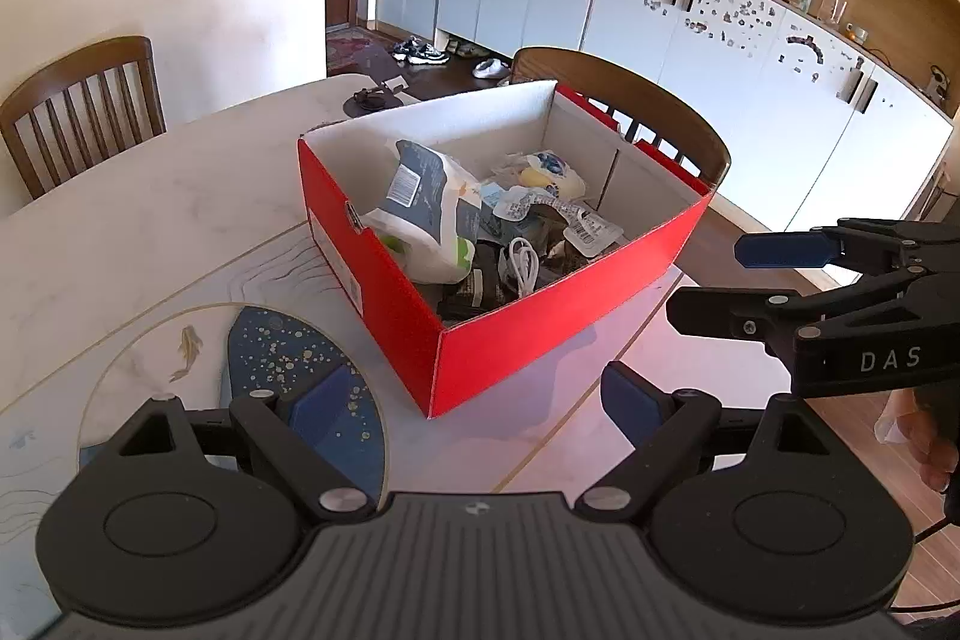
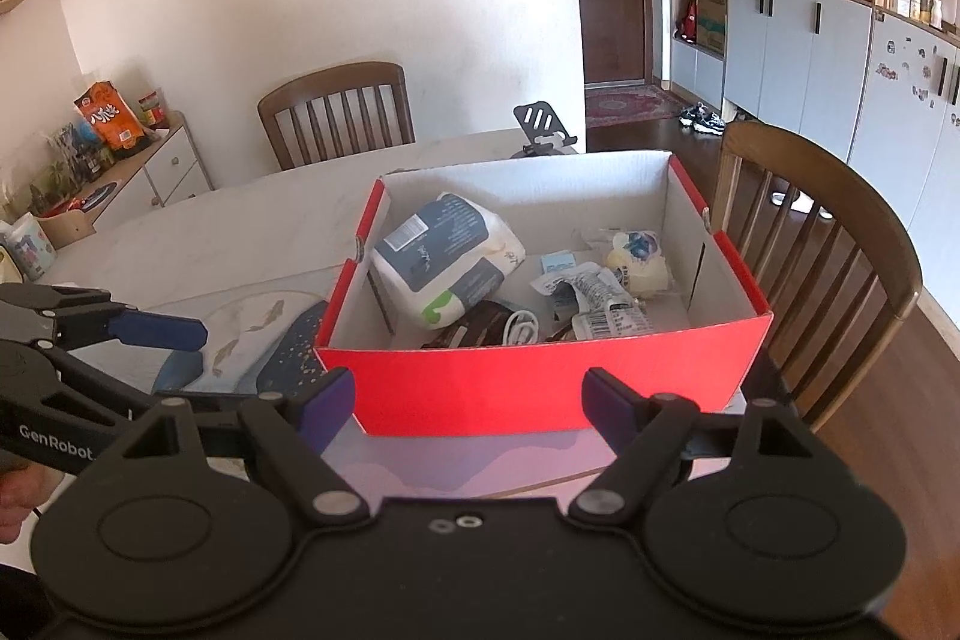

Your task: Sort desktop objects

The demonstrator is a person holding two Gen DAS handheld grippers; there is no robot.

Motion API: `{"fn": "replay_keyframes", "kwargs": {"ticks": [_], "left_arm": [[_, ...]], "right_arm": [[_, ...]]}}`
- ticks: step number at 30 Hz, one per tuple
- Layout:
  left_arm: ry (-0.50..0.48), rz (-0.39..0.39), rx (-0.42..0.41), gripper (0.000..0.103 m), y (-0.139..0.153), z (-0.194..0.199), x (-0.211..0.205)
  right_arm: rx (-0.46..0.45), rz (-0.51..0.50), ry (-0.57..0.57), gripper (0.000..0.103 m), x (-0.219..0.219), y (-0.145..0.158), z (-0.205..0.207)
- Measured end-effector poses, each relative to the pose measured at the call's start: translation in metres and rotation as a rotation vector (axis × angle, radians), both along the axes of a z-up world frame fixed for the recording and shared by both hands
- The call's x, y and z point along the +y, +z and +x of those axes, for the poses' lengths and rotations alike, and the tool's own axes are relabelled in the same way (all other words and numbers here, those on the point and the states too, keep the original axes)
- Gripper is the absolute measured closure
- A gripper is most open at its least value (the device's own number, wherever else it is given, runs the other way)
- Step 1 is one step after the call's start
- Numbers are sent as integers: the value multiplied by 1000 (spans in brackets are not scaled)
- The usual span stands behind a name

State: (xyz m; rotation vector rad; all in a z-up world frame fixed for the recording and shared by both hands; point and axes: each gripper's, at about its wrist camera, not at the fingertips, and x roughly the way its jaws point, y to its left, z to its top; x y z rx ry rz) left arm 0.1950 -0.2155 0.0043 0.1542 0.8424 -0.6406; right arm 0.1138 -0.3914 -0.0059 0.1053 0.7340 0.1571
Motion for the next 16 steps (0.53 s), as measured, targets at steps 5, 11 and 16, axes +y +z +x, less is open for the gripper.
{"fn": "replay_keyframes", "kwargs": {"ticks": [5,11,16], "left_arm": [[-14,6,-9,12,0,-2,-1],[-22,3,-46,12,3,-6,0],[-31,11,-54,12,4,-7,1]], "right_arm": [[4,5,3,20,2,0,-1],[5,6,0,20,4,0,-1],[4,5,-10,20,5,2,-3]]}}
